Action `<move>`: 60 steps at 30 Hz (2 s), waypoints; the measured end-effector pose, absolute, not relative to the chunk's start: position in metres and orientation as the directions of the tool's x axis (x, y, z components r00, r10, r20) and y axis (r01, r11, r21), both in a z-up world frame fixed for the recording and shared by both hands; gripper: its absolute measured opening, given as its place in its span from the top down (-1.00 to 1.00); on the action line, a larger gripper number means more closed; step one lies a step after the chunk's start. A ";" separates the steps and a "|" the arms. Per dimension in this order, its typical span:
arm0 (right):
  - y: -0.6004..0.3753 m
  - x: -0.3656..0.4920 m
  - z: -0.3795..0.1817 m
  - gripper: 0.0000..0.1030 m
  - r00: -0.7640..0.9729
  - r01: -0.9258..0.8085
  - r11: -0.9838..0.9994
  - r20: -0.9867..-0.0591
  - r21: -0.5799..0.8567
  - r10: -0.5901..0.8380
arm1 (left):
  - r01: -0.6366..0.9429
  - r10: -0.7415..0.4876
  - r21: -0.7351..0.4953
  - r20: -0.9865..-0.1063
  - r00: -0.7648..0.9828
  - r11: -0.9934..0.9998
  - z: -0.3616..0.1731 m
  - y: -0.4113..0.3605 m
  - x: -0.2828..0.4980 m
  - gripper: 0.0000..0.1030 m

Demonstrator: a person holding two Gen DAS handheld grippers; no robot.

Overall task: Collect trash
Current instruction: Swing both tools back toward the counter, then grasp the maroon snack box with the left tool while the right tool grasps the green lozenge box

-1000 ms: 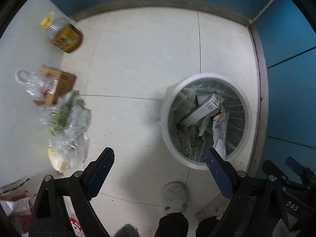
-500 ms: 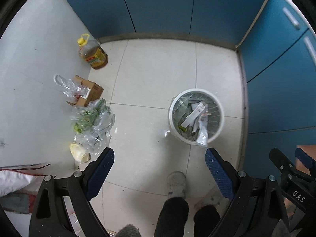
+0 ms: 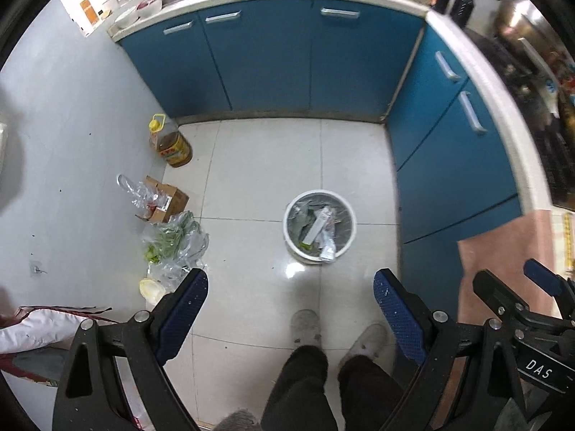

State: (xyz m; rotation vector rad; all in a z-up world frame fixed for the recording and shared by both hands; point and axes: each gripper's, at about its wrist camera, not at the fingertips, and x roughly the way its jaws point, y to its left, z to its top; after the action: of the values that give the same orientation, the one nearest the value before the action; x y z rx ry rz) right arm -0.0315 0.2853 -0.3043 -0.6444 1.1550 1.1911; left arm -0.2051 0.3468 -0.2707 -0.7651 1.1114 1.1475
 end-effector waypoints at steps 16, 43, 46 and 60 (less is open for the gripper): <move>0.210 0.067 -0.210 -1.00 -0.051 -0.810 0.464 -0.831 0.359 0.554 | -0.931 0.523 0.118 -0.848 0.087 0.347 -0.175 0.318 -0.109 -0.83; 0.061 0.465 -0.380 -0.91 -0.052 -0.234 0.936 -0.965 0.264 0.259 | -0.645 0.380 0.344 -0.921 -0.090 0.682 -0.310 0.230 0.273 -0.83; 0.063 0.462 -0.386 -0.35 -0.044 -0.253 0.933 -0.967 0.255 0.253 | -0.647 0.345 0.325 -0.933 -0.101 0.690 -0.319 0.232 0.281 -0.83; -0.062 0.480 -0.324 -0.34 0.190 -0.154 0.950 -0.936 0.271 0.298 | -0.683 -0.077 -0.030 -0.996 -0.039 0.730 -0.370 0.200 0.401 -0.83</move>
State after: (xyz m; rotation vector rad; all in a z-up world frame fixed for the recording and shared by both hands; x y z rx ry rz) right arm 0.4796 -0.0623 -0.3242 0.1259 1.3435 0.3185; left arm 0.4007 0.2001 -0.3698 -0.6389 1.5543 0.5458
